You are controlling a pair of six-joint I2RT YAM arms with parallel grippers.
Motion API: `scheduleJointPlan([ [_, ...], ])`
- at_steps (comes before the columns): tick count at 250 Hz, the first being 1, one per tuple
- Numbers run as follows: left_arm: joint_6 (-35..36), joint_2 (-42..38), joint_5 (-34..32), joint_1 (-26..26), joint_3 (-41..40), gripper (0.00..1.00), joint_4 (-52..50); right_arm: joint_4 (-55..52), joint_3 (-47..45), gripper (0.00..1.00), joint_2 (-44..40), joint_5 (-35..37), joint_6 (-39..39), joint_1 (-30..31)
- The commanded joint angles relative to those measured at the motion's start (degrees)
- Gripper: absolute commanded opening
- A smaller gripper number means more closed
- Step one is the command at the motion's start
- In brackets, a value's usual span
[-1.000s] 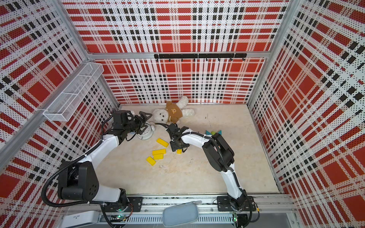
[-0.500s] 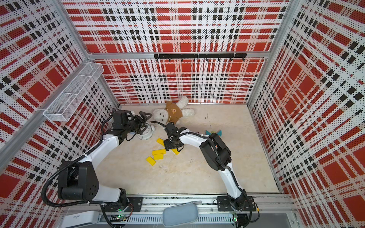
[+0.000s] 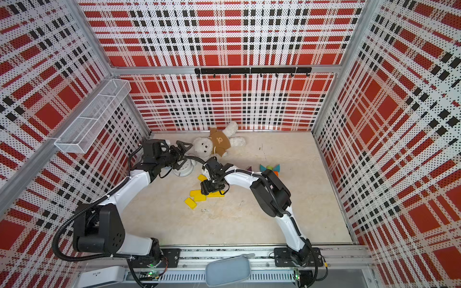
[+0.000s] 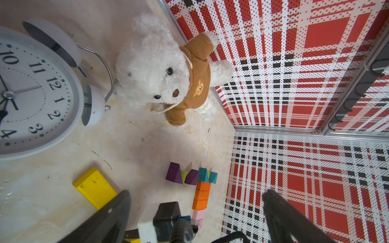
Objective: Assemble a carrot with building blocks
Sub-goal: Adjust the building block at the center of the board.
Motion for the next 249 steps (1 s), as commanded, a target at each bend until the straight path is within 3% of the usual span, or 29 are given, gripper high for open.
scheduleJointPlan([
  [1, -0.13, 0.59, 0.37, -0.57, -0.05, 1.00, 0.91, 0.63, -2.42, 0.65, -1.47, -3.63, -3.22, 0.33],
  [37, -0.06, 0.68, 0.45, -0.71, 0.03, 0.99, 0.94, -0.42, -5.41, 0.65, -3.31, -4.88, -5.03, 0.34],
  [70, 0.02, 0.73, 0.50, -0.75, 0.08, 1.00, 0.89, -0.73, -6.97, 0.65, -6.06, -1.84, -4.24, 0.65],
  [137, 0.32, 0.68, -0.20, -1.57, -0.07, 0.99, 0.87, -14.93, -1.28, 0.79, -9.10, 23.58, 2.14, 3.88],
  [157, 0.32, 0.85, -0.12, -1.99, -0.03, 0.99, 0.91, -18.77, -0.28, 0.89, -9.21, 28.39, 3.99, 5.50],
  [173, 0.38, 0.87, -0.31, -2.32, -0.07, 0.99, 0.87, -19.68, -0.32, 1.00, -9.42, 29.24, 4.72, 6.75],
  [249, 2.31, 0.90, -1.57, -3.97, 1.15, 0.99, -2.21, -20.28, 0.72, 1.00, -7.10, 24.93, 6.82, 7.95],
])
